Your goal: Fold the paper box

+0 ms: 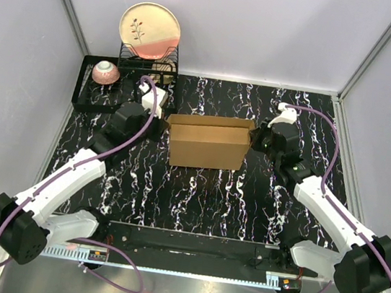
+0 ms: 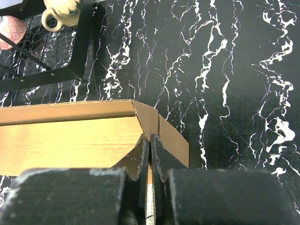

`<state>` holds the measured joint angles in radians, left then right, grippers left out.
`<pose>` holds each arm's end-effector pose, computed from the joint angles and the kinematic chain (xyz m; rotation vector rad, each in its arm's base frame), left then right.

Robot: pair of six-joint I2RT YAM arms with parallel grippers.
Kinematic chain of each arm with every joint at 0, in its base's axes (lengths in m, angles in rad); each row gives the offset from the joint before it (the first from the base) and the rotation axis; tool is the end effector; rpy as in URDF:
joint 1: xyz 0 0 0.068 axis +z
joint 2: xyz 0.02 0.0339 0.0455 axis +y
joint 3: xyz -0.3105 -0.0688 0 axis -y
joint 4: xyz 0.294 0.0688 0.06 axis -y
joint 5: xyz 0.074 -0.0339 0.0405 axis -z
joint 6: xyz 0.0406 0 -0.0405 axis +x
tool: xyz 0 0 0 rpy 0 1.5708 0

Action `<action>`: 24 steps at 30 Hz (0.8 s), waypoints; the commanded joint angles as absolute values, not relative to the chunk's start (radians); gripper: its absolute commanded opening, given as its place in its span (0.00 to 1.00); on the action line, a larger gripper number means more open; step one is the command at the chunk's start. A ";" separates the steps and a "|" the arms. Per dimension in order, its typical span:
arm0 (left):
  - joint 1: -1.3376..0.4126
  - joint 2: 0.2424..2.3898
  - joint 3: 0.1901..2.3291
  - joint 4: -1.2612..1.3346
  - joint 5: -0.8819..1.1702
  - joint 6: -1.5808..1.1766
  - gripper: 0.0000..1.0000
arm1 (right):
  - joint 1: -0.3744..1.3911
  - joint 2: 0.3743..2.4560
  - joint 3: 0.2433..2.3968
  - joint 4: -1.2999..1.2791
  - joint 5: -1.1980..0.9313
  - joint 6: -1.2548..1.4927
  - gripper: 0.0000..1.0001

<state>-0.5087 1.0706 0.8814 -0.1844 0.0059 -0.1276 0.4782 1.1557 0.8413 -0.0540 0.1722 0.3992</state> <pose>0.2425 -0.1355 0.3478 0.3767 1.9321 -0.4255 0.2689 0.1315 0.3227 0.0384 1.9558 0.4163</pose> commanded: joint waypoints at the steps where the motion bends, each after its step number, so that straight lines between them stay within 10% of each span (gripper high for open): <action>1: -0.525 1.088 0.928 -0.190 0.043 -0.222 0.00 | 0.502 1.175 0.818 -0.233 0.189 0.374 0.00; 24: -0.522 1.091 1.002 -0.199 0.026 -0.400 0.00 | 0.538 1.180 0.819 -0.247 0.232 0.348 0.00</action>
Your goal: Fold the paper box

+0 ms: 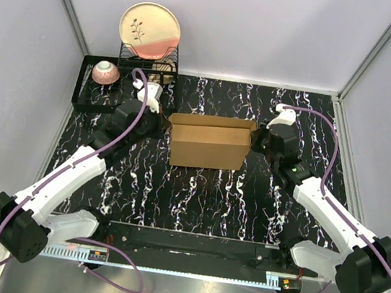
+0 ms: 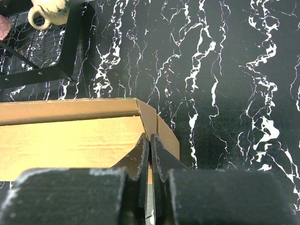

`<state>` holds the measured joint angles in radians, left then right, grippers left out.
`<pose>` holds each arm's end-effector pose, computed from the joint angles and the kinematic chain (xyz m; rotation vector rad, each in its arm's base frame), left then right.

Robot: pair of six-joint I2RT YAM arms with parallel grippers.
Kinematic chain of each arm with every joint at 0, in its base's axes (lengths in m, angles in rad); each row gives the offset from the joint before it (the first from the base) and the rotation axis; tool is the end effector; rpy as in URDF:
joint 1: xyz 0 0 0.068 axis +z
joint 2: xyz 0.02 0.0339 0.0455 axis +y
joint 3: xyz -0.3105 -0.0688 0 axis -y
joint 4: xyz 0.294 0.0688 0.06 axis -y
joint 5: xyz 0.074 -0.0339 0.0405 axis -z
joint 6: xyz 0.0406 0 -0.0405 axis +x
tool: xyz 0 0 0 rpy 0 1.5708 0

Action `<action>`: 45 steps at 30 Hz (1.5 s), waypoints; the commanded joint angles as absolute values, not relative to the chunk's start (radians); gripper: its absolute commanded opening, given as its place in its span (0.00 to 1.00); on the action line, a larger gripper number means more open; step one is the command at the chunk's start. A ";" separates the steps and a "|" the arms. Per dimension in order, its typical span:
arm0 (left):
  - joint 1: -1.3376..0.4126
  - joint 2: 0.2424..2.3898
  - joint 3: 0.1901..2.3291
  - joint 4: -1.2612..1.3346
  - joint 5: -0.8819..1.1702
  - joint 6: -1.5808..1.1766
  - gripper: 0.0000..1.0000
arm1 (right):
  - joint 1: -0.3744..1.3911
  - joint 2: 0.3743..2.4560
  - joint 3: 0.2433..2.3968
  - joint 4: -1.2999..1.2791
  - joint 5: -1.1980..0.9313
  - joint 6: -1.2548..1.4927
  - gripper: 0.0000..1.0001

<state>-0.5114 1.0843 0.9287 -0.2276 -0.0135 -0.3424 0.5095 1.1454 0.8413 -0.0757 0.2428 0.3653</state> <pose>0.2452 -0.1370 0.3588 0.1593 1.9880 -0.5452 0.2629 0.1357 0.3235 0.0203 1.9543 0.3438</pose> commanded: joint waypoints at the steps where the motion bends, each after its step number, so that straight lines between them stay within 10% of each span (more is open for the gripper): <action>1: -0.520 1.092 1.006 -0.205 0.025 -0.406 0.00 | 0.540 1.180 0.818 -0.248 0.236 0.347 0.00; 45: -0.446 1.065 0.848 -0.043 -0.006 -0.854 0.00 | 0.578 1.198 0.825 -0.264 0.272 0.322 0.00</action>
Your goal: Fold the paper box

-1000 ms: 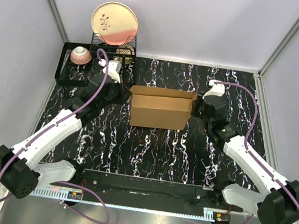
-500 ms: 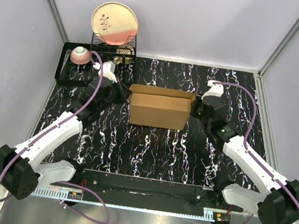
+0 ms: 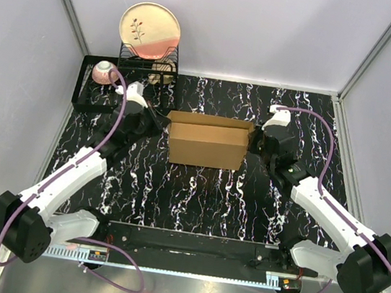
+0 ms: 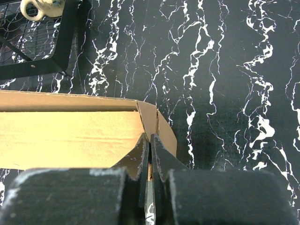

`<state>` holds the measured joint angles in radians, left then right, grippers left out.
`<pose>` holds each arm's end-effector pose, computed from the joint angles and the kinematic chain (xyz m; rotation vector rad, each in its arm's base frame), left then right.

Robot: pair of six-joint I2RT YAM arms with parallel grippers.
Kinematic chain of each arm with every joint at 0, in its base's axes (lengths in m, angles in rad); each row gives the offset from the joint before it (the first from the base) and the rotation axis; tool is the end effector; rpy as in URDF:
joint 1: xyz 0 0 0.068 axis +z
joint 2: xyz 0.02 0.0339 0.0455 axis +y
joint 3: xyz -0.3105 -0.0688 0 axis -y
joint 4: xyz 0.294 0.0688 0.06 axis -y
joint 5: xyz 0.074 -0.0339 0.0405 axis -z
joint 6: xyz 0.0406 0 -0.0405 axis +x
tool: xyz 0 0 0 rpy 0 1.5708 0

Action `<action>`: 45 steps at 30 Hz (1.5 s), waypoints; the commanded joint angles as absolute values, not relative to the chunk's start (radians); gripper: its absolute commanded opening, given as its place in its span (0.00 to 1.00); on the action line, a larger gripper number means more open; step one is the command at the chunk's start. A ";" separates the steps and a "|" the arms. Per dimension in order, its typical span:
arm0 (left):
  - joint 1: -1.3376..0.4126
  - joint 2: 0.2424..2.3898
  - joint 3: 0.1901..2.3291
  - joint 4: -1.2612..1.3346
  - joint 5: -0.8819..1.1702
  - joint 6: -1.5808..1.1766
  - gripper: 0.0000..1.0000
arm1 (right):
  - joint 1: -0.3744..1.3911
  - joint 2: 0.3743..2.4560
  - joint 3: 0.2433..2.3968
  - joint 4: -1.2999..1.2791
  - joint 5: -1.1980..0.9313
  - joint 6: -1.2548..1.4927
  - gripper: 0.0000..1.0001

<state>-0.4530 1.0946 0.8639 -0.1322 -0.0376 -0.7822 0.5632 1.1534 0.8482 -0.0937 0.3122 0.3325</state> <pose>0.2567 -0.1232 0.3400 -0.3560 1.9835 -0.7742 0.2572 0.1477 0.3225 -0.0221 1.9599 0.2837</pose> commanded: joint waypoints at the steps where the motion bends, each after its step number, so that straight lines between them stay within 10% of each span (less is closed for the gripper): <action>1: -0.446 1.065 0.842 -0.037 -0.005 -0.856 0.00 | 0.578 1.197 0.825 -0.264 0.272 0.324 0.00; 45: -0.615 1.101 0.620 -0.046 -0.278 -0.581 0.00 | 0.584 1.187 0.838 -0.270 0.290 0.311 0.00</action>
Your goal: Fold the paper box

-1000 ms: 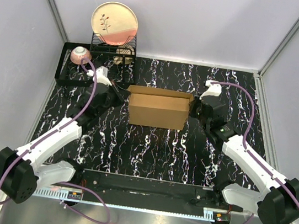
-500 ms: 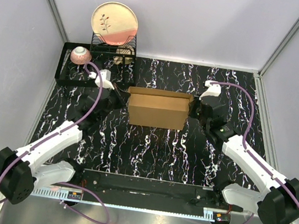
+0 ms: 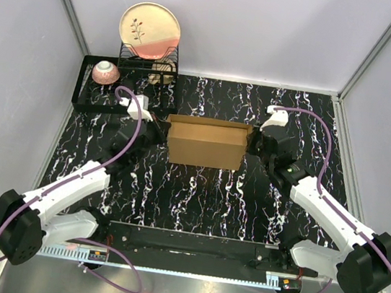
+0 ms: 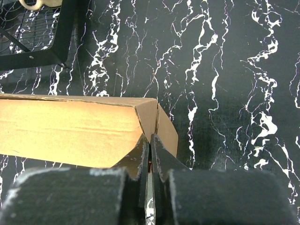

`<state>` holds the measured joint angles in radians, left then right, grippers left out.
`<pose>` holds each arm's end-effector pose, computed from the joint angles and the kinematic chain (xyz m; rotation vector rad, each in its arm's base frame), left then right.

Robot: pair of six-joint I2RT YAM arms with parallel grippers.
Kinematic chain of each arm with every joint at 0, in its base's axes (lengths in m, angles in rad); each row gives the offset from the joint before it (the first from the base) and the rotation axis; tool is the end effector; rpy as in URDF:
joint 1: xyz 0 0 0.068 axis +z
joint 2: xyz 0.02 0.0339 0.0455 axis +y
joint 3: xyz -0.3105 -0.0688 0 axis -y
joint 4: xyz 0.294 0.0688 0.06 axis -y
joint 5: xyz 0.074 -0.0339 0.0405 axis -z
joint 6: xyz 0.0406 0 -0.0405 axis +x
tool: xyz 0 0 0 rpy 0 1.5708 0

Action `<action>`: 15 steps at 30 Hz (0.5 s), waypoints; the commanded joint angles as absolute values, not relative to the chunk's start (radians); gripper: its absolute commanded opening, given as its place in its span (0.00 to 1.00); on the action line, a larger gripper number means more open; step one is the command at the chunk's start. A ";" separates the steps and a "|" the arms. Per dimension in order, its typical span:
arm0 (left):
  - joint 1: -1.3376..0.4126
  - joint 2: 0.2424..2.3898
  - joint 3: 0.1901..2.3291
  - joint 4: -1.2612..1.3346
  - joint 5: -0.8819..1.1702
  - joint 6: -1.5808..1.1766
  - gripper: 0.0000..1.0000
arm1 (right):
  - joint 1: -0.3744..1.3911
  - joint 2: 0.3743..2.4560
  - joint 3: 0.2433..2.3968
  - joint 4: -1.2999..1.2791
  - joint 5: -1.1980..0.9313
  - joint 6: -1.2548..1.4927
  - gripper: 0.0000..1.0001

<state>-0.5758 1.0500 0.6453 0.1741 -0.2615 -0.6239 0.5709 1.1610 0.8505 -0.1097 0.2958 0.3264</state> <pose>0.2318 -0.1380 0.2964 -0.2343 1.8219 -0.6190 0.2568 0.1509 0.3196 -0.0514 1.9825 0.2902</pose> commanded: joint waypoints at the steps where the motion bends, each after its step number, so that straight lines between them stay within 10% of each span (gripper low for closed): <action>1: -0.618 1.101 0.621 -0.064 -0.302 -0.572 0.00 | 0.584 1.186 0.838 -0.268 0.291 0.311 0.01; 9: -0.635 1.109 0.646 -0.178 -0.400 -0.534 0.00 | 0.583 1.166 0.828 -0.273 0.308 0.313 0.08; 15: -0.638 1.106 0.644 -0.210 -0.436 -0.514 0.00 | 0.584 1.151 0.834 -0.281 0.321 0.322 0.32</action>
<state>-0.6392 1.0683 0.6827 0.0517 -0.3851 -0.5503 0.5747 1.1549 0.8505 -0.1371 0.3046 0.3267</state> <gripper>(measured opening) 0.008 0.223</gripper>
